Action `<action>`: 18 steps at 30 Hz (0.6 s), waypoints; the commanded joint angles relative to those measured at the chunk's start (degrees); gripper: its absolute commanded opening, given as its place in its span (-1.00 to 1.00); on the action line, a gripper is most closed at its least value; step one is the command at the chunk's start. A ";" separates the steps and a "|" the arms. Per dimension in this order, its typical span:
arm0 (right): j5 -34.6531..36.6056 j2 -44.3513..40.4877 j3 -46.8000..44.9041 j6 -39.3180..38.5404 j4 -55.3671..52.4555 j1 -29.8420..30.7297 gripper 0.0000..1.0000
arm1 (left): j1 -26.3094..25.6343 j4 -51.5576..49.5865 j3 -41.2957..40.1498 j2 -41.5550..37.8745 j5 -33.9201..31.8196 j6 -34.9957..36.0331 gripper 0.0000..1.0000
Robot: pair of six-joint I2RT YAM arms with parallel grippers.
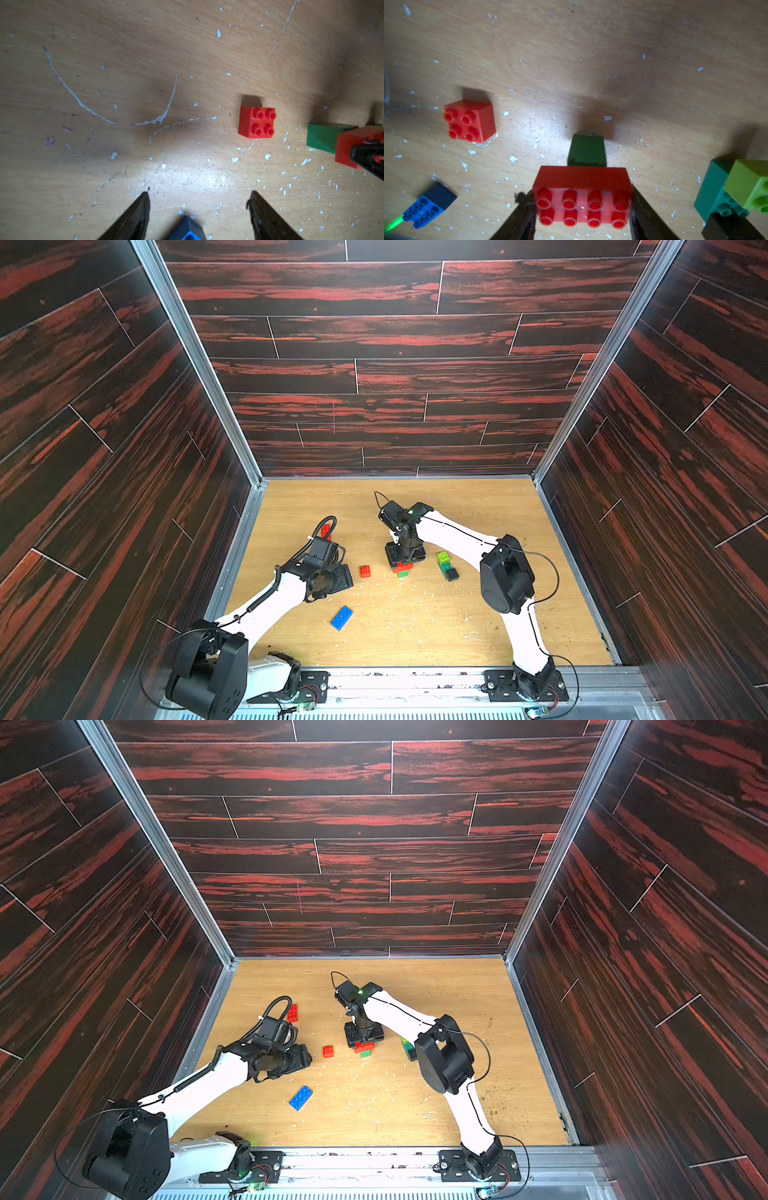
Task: Assemble a carrot with lego
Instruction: Assemble the lego brick with the lego brick.
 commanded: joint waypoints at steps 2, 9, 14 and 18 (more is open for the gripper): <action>-0.23 3.00 -1.90 0.14 -0.35 0.65 0.05 | -0.07 -0.12 1.14 -0.05 -0.41 -0.36 0.53; 0.65 2.41 -5.12 0.97 0.33 0.40 0.05 | -0.03 -0.48 1.59 0.31 -0.33 0.15 0.52; -0.91 2.36 -6.65 1.82 1.39 -0.58 0.05 | -0.06 -0.55 1.59 0.36 -0.27 0.43 0.53; 1.00 3.37 -5.66 0.15 0.48 -0.58 0.04 | -0.07 -0.64 1.84 0.49 -0.24 0.77 0.52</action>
